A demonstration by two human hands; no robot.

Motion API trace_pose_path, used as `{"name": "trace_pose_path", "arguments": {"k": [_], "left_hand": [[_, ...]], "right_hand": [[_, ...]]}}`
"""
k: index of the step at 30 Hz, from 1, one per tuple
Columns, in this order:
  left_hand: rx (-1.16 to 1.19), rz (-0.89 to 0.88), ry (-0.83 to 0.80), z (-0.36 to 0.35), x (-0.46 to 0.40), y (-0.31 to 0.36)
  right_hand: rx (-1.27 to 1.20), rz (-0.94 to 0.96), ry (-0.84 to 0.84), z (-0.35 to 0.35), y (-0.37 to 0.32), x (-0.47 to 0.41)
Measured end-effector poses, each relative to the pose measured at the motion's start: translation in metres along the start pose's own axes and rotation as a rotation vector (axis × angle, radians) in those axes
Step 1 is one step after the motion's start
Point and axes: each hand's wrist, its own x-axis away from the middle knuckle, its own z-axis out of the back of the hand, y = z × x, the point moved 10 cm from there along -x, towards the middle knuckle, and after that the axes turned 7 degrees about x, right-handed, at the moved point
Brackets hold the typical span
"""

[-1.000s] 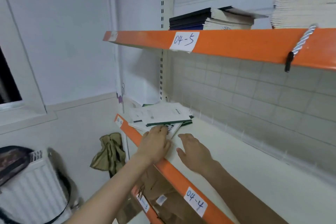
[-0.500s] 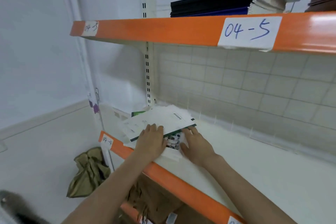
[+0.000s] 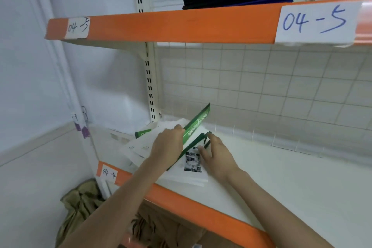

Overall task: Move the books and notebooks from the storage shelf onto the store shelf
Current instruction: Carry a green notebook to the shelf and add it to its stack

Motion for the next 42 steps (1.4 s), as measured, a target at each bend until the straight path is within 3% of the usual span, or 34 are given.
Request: {"name": "trace_pose_path", "arguments": {"k": [2,5,9,12,14,15,18,19,22,27,33,37,42], "left_hand": [[0.352,0.030,0.071,0.007,-0.008,-0.002],[0.663,0.139,0.096,0.008,-0.015,-0.007],[1.152,0.385,-0.083,-0.015,-0.009,-0.016],[1.189,0.345,-0.137,-0.022,-0.007,-0.017],[1.119,0.309,-0.132,-0.025,-0.008,-0.022],[0.964,0.269,-0.119,-0.026,-0.010,-0.029],[0.140,0.213,-0.284,-0.048,-0.004,-0.046],[-0.002,0.245,-0.378,-0.057,0.002,-0.053],[-0.075,0.240,-0.502,-0.072,0.014,-0.058],[-0.132,0.078,-0.397,-0.057,0.011,-0.041],[0.167,0.062,-0.095,-0.004,-0.007,-0.042],[0.722,0.212,0.021,0.008,-0.009,-0.049],[1.355,0.540,-0.007,-0.015,-0.003,-0.045]], "right_hand": [[-0.207,-0.026,0.094,0.008,-0.001,-0.003],[-0.591,-0.186,0.159,0.013,0.014,-0.007],[-1.147,-0.518,0.019,-0.017,0.047,-0.006],[-1.340,-0.555,0.008,-0.015,0.055,-0.001],[-1.388,-0.518,0.030,-0.009,0.058,0.003],[-1.398,-0.504,0.035,-0.007,0.055,0.006],[-1.437,-0.520,0.060,-0.011,0.059,0.011],[-1.441,-0.519,0.057,-0.012,0.056,0.012],[-1.473,-0.516,0.044,-0.020,0.049,0.014],[-1.676,-0.483,0.008,-0.030,0.026,0.006],[-1.850,-0.463,0.048,-0.037,0.030,-0.001],[-1.785,-0.400,0.056,-0.030,0.029,-0.003],[-1.542,-0.382,0.181,-0.021,0.039,-0.004]]}}
